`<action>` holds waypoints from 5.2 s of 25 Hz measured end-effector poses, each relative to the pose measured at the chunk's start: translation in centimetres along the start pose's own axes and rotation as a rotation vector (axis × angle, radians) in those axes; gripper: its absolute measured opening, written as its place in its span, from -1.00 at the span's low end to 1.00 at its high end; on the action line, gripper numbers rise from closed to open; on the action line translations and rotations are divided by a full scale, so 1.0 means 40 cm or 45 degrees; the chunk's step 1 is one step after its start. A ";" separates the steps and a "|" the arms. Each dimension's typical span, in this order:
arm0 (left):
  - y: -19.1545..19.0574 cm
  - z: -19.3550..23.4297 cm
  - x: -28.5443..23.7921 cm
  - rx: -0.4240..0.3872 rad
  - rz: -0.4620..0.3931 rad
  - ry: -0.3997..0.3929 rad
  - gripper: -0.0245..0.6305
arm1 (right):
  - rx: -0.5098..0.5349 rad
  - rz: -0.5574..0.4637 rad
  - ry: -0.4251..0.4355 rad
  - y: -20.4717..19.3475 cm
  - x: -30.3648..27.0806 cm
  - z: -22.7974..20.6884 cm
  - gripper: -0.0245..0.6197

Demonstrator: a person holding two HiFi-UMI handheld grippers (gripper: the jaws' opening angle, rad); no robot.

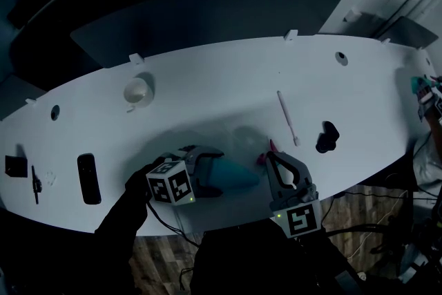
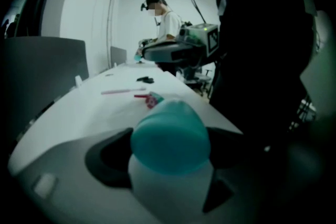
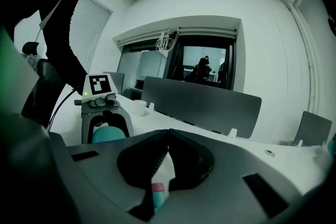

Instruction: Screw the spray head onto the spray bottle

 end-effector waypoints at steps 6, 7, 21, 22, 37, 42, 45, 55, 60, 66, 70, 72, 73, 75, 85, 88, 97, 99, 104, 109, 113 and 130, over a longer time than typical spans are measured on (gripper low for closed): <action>0.012 -0.050 0.052 0.182 -0.245 0.221 0.38 | -0.014 0.000 -0.025 0.002 -0.003 -0.028 -0.91; 0.018 -0.065 0.072 0.210 -0.315 0.296 0.37 | -0.017 0.006 -0.034 0.000 -0.004 -0.040 -0.91; 0.046 -0.269 0.134 0.452 -0.647 0.828 0.37 | 0.186 0.504 0.475 -0.117 -0.030 -0.023 -0.64; 0.048 -0.275 0.136 0.454 -0.650 0.842 0.37 | 0.201 0.532 0.492 -0.120 -0.032 -0.014 -0.59; 0.055 -0.311 0.131 0.483 -0.700 0.925 0.38 | 0.281 0.873 0.649 -0.181 -0.114 0.000 -0.56; 0.058 -0.318 0.137 0.480 -0.699 0.947 0.38 | 0.476 0.924 0.738 -0.174 -0.137 0.016 -0.56; 0.046 -0.323 0.143 0.502 -0.731 0.959 0.38 | 0.600 0.883 0.807 -0.171 -0.138 0.017 -0.56; -0.050 -0.335 0.166 0.557 -0.695 0.892 0.38 | 0.832 0.520 0.867 -0.076 -0.111 -0.014 -0.56; -0.070 -0.345 0.194 0.552 -0.656 0.890 0.37 | 1.142 0.350 0.811 -0.024 -0.096 -0.026 -0.56; -0.065 -0.342 0.191 0.530 -0.622 0.853 0.37 | 1.263 0.285 0.823 -0.005 -0.093 -0.014 -0.56; -0.050 -0.333 0.175 0.507 -0.609 0.809 0.38 | 1.300 0.247 0.852 0.001 -0.084 0.011 -0.56; -0.043 -0.326 0.165 0.492 -0.589 0.782 0.38 | 1.319 0.225 0.869 0.012 -0.078 0.027 -0.56; -0.039 -0.323 0.159 0.485 -0.579 0.766 0.38 | 1.328 0.213 0.881 0.015 -0.076 0.035 -0.56; -0.028 -0.315 0.149 0.470 -0.559 0.733 0.38 | 1.352 0.183 0.909 0.016 -0.072 0.056 -0.56; 0.001 -0.268 0.099 0.449 -0.469 0.659 0.37 | 1.421 0.088 1.048 0.035 -0.046 0.156 -0.56; -0.004 -0.264 0.095 0.453 -0.438 0.673 0.38 | 1.438 0.112 1.041 0.029 -0.048 0.163 -0.56; -0.018 -0.257 0.053 0.433 -0.329 0.637 0.38 | 1.464 0.307 1.185 -0.018 -0.056 0.186 -0.56; -0.019 -0.258 0.043 0.412 -0.311 0.605 0.38 | 1.397 0.399 1.319 -0.018 -0.055 0.188 -0.56; -0.006 -0.269 0.036 0.356 -0.344 0.537 0.38 | 1.173 0.639 1.642 -0.006 -0.084 0.166 -0.56; 0.015 -0.269 0.019 0.322 -0.358 0.492 0.37 | 1.001 0.985 1.872 -0.019 -0.105 0.153 -0.56; -0.003 -0.270 0.020 0.405 -0.435 0.534 0.37 | 0.884 0.896 1.825 -0.013 -0.128 0.143 -0.56; 0.032 -0.282 0.041 0.323 -0.506 0.457 0.37 | 0.492 1.163 2.089 -0.032 -0.136 0.118 -0.56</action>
Point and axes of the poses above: the fingertips, and each gripper's own axes: x backward along the fingers, z to its left, y out of its top, the point moved 9 cm from there along x, backward along the fingers, and after that the axes turned 15 degrees about -y, right-handed, at the moved point
